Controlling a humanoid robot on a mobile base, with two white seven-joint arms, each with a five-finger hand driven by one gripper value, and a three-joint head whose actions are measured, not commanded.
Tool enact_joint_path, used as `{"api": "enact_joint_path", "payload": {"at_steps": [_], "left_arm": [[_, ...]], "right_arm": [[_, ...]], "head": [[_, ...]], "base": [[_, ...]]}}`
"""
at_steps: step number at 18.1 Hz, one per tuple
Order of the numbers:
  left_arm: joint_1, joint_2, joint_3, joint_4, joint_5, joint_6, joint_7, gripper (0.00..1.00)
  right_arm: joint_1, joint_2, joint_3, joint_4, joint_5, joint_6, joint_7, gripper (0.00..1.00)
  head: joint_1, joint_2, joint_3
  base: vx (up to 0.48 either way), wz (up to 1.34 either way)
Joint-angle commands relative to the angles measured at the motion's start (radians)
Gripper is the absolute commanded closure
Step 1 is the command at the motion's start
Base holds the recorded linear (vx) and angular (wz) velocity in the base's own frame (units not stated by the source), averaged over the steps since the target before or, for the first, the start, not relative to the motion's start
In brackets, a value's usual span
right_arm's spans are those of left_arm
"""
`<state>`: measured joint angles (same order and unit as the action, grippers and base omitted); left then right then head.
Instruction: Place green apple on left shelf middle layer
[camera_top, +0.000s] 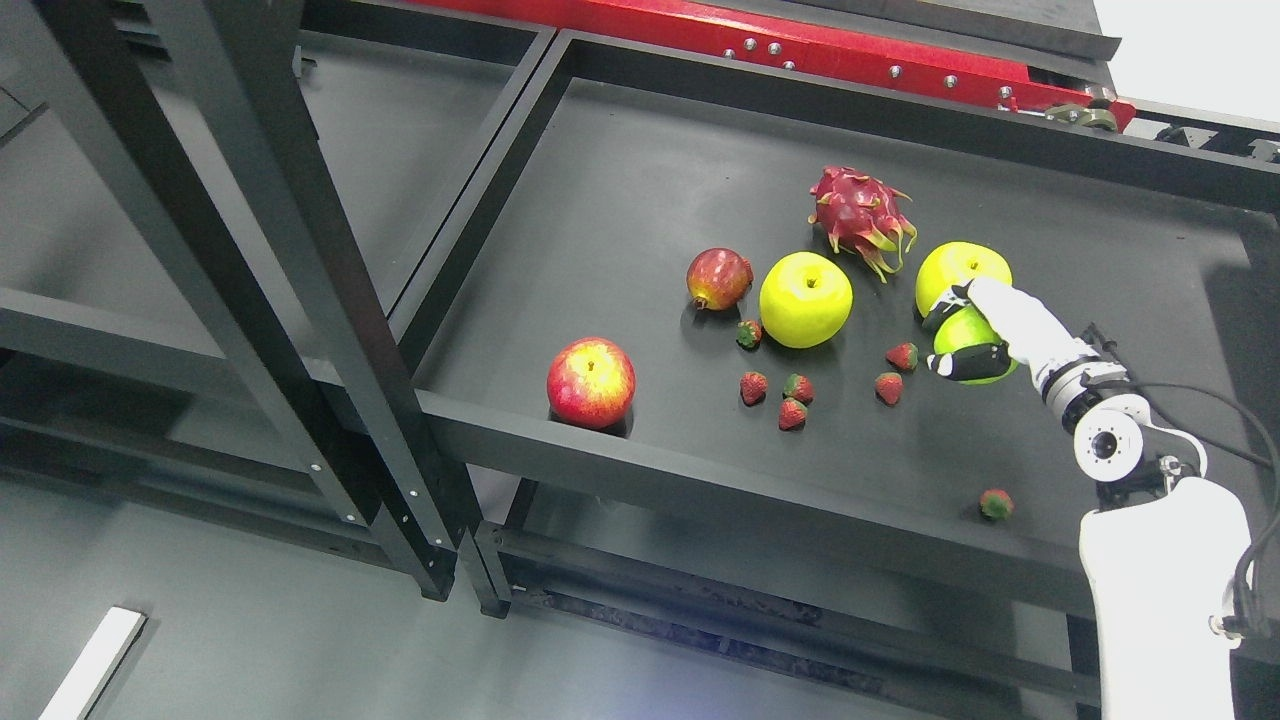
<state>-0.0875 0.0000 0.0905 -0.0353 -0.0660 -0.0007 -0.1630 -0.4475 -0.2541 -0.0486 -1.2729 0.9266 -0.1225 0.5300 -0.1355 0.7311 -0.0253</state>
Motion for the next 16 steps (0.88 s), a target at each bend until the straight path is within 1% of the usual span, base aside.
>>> {"api": "enact_joint_path", "payload": {"at_steps": [1, 2, 3, 5, 6, 7, 10, 11, 14, 16], "left_arm": [[0.0, 0.017, 0.0, 0.0, 0.0, -0.001, -0.001, 0.0], [0.0, 0.017, 0.0, 0.0, 0.0, -0.001, 0.0, 0.0], [0.0, 0.017, 0.0, 0.0, 0.0, -0.001, 0.0, 0.0], [0.0, 0.017, 0.0, 0.0, 0.0, -0.001, 0.0, 0.0], [0.0, 0.017, 0.0, 0.0, 0.0, -0.001, 0.0, 0.0], [0.0, 0.017, 0.0, 0.0, 0.0, -0.001, 0.0, 0.0], [0.0, 0.017, 0.0, 0.0, 0.0, -0.001, 0.0, 0.0], [0.0, 0.017, 0.0, 0.0, 0.0, -0.001, 0.0, 0.0], [0.0, 0.017, 0.0, 0.0, 0.0, -0.001, 0.0, 0.0], [0.0, 0.017, 0.0, 0.0, 0.0, -0.001, 0.0, 0.0]], "right_arm": [[0.021, 0.007, 0.073, 0.021, 0.001, 0.0, 0.001, 0.94], [0.02, 0.009, 0.064, 0.021, 0.0, 0.0, -0.002, 0.83], [0.019, 0.013, 0.059, 0.021, -0.006, 0.001, -0.008, 0.63], [0.019, 0.019, 0.053, 0.018, -0.021, 0.006, -0.002, 0.34], [0.019, 0.019, 0.053, 0.017, -0.037, 0.006, 0.004, 0.22], [0.018, 0.021, 0.055, 0.015, -0.052, 0.007, 0.011, 0.15], [0.019, 0.021, 0.056, 0.015, -0.057, 0.006, 0.016, 0.06], [0.024, 0.016, 0.064, 0.014, -0.058, 0.0, 0.016, 0.02], [0.033, 0.001, 0.058, -0.008, -0.063, -0.043, 0.013, 0.01], [0.016, 0.056, -0.014, -0.008, -0.147, -0.055, -0.036, 0.01]], "head": [[0.0, 0.0, 0.0], [0.0, 0.0, 0.0], [0.0, 0.0, 0.0], [0.0, 0.0, 0.0], [0.0, 0.0, 0.0], [0.0, 0.0, 0.0], [0.0, 0.0, 0.0], [0.0, 0.0, 0.0], [0.0, 0.0, 0.0], [0.0, 0.0, 0.0]], "base": [[0.101, -0.03], [0.074, -0.06], [0.074, -0.06], [0.061, -0.05], [0.043, -0.05], [0.043, -0.05], [0.019, -0.01], [0.012, 0.0], [0.0, 0.0], [0.0, 0.0]]}}
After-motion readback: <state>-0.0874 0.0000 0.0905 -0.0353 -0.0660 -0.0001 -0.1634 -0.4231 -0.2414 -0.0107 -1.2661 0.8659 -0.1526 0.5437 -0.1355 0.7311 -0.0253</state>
